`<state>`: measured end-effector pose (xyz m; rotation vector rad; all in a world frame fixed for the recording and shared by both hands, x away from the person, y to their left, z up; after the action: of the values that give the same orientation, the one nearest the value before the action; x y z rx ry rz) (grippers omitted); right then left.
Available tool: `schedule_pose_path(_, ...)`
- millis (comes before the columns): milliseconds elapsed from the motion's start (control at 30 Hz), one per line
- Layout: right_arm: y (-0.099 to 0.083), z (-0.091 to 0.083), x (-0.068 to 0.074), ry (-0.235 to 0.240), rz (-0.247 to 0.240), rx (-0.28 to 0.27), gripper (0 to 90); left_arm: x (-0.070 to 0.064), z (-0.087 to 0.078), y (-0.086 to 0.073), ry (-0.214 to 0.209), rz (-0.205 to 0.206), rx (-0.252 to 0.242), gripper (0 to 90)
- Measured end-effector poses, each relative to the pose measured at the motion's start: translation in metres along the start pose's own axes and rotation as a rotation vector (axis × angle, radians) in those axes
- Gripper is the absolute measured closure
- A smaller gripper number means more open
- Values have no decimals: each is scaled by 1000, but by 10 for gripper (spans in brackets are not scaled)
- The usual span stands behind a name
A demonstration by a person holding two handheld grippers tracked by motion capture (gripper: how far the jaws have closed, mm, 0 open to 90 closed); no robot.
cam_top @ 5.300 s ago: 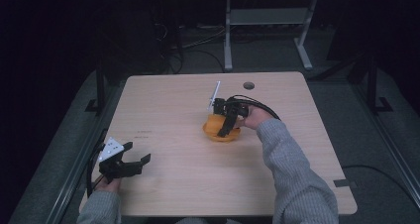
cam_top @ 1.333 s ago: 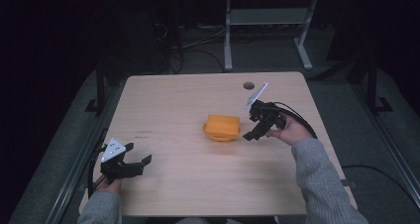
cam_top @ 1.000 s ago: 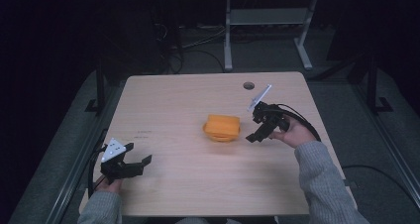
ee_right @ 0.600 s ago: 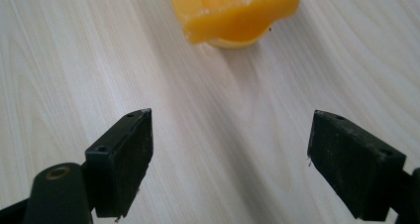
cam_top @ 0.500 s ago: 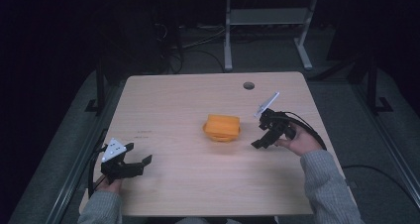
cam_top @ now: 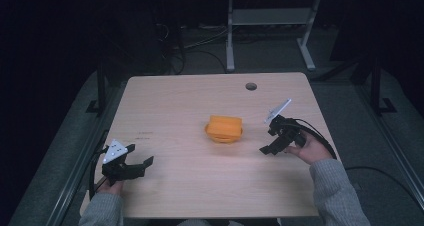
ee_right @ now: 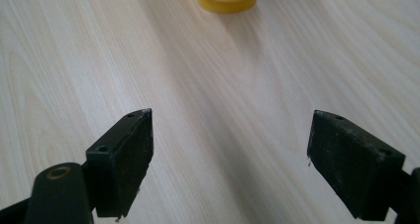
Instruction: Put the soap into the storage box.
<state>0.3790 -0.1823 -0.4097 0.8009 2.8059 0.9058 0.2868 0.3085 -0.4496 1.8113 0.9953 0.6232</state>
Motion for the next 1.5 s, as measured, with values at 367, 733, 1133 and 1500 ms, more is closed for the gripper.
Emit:
schedule_pose_path(367,-23,1,3,2,46,-7,176,-1,1,0,-1,-1,1,136)
schedule_pose_path(733,-43,3,7,1,77,-27,177,-1,1,-1,-2,9,4,136)
schedule_pose_path(1133,-72,1,15,-13,119,-57,178,-2,2,-1,-5,23,7,136)
schedule_pose_path(1500,-96,-5,25,-30,149,-82,178,-4,4,-2,-5,12,0,136)
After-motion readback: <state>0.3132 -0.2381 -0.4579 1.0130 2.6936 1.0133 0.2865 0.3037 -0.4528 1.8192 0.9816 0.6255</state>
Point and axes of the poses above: each handheld gripper's, and its own axes: z roughly forward along the jaws, y roughly out of its top, x roughly to its left, the point moved 1 cm from there along z, roughly forward along the jaws, and after that the axes turned 6 degrees about -x, right-handed, at the moved point
